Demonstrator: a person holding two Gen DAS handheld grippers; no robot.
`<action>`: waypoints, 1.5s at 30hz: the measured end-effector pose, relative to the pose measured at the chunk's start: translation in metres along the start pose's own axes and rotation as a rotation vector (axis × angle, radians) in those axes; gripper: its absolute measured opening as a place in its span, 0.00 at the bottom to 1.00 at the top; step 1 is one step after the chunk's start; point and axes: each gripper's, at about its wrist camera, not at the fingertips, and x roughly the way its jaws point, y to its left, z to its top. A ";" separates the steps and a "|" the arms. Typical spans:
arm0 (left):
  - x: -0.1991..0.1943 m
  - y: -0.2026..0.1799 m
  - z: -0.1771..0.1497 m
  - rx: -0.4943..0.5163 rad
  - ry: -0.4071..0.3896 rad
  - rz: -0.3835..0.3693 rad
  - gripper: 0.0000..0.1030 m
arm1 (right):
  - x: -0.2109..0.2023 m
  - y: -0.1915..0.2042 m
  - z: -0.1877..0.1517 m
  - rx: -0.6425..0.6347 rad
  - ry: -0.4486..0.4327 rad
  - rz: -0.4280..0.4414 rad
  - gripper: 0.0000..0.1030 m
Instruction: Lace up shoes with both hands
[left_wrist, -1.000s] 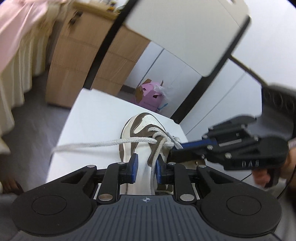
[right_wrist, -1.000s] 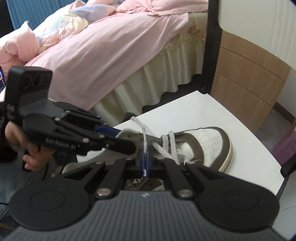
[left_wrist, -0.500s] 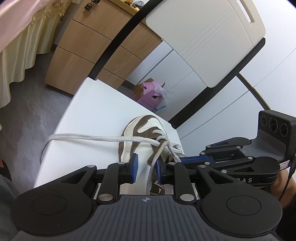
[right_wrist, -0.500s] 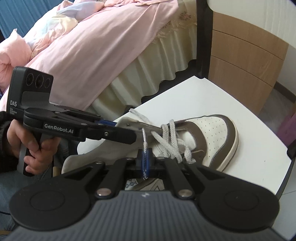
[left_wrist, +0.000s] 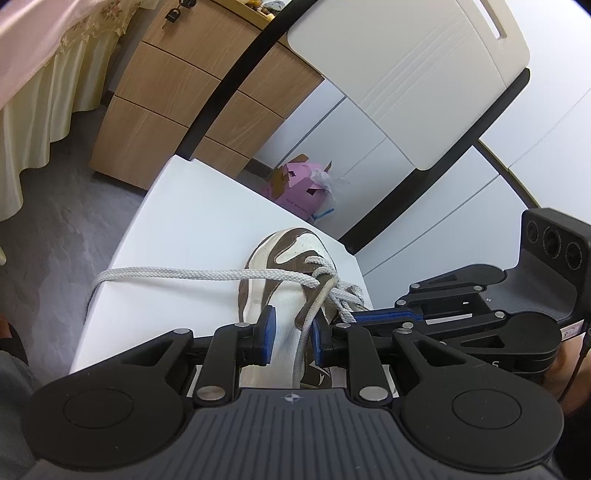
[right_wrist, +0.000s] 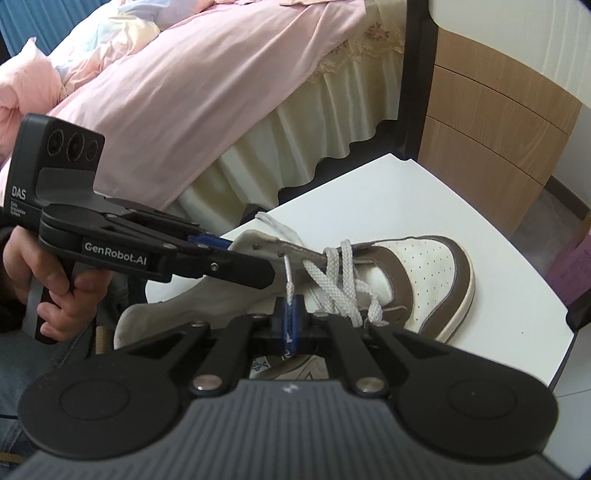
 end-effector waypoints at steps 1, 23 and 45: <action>0.000 0.000 0.000 0.003 0.001 0.001 0.22 | 0.001 0.001 0.000 -0.007 0.001 -0.004 0.03; 0.004 -0.001 0.002 0.007 0.012 -0.001 0.22 | 0.004 0.007 0.002 -0.050 0.007 -0.025 0.03; 0.014 -0.055 -0.027 0.576 0.039 0.204 0.22 | 0.005 0.010 0.007 0.026 -0.054 -0.015 0.03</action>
